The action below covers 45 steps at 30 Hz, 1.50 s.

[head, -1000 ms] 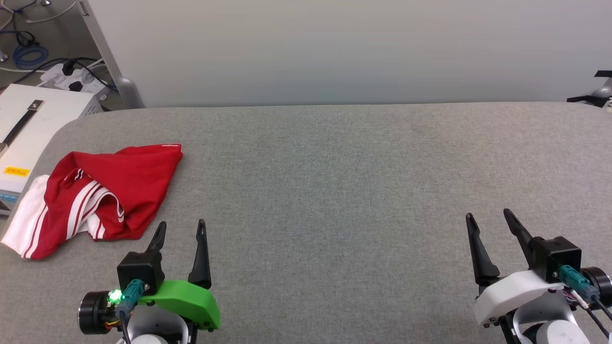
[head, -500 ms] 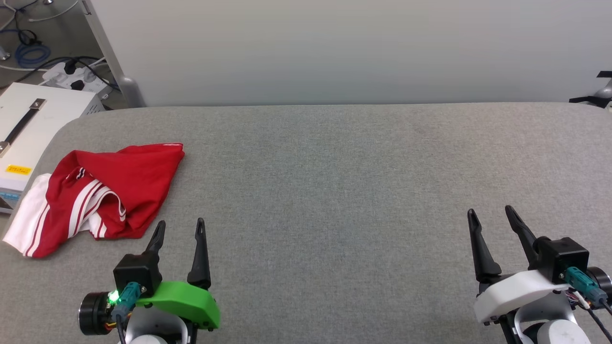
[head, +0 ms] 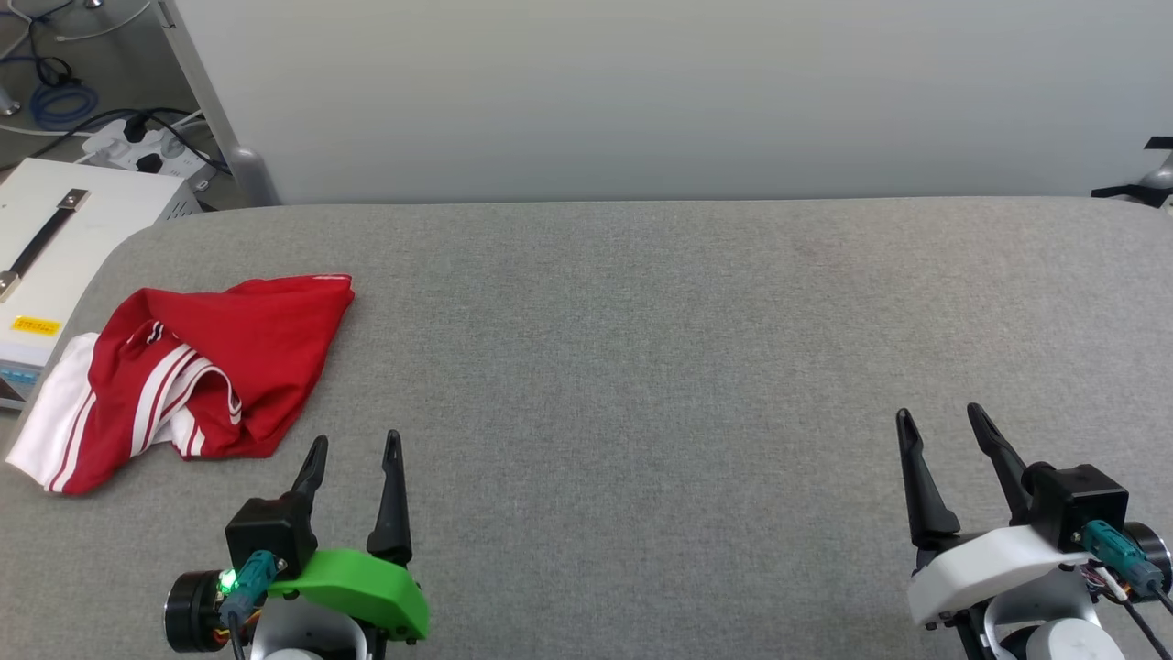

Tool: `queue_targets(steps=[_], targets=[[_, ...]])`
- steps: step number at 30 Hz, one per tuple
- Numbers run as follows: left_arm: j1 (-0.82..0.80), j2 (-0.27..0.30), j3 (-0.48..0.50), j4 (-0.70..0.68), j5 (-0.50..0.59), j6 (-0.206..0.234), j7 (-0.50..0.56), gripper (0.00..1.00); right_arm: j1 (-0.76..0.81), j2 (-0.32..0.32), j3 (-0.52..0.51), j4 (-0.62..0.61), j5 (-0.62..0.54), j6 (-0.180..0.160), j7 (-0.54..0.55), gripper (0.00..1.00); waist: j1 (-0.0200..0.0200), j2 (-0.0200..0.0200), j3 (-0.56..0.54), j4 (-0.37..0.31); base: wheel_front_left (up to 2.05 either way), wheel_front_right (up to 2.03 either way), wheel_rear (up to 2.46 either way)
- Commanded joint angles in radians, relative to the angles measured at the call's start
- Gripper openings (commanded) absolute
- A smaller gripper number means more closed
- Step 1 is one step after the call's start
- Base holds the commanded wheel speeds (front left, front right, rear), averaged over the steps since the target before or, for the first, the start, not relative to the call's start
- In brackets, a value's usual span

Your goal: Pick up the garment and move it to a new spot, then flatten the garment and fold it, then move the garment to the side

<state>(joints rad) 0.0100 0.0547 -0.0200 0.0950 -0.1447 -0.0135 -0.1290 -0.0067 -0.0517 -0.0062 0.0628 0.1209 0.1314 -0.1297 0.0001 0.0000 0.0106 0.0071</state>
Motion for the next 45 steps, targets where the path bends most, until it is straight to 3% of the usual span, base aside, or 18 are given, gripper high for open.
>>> queue_targets(steps=[1, 34, 45], targets=[[0.01, -0.002, 0.002, 0.001, -0.008, -0.006, -0.012, 1.0, 0.008, 0.001, -0.001, -0.003, 0.015, 0.0, -0.013, 1.0, -0.0001, 0.0, 0.001, 0.0, 0.0, 0.0, 0.0], [0.0, -0.004, -0.006, 0.05, -0.075, -0.014, -0.084, 1.0, 0.004, 0.001, -0.006, 0.037, 0.073, -0.001, -0.084, 1.0, -0.0001, 0.0, 0.034, 0.007, 0.0, 0.0, 0.0], [-0.005, -0.004, -0.004, 0.067, -0.09, -0.012, -0.107, 1.0, 0.011, 0.001, 0.041, 0.025, 0.093, -0.001, -0.107, 1.0, -0.0001, 0.0, 0.029, 0.109, 0.0, 0.0, 0.0]])
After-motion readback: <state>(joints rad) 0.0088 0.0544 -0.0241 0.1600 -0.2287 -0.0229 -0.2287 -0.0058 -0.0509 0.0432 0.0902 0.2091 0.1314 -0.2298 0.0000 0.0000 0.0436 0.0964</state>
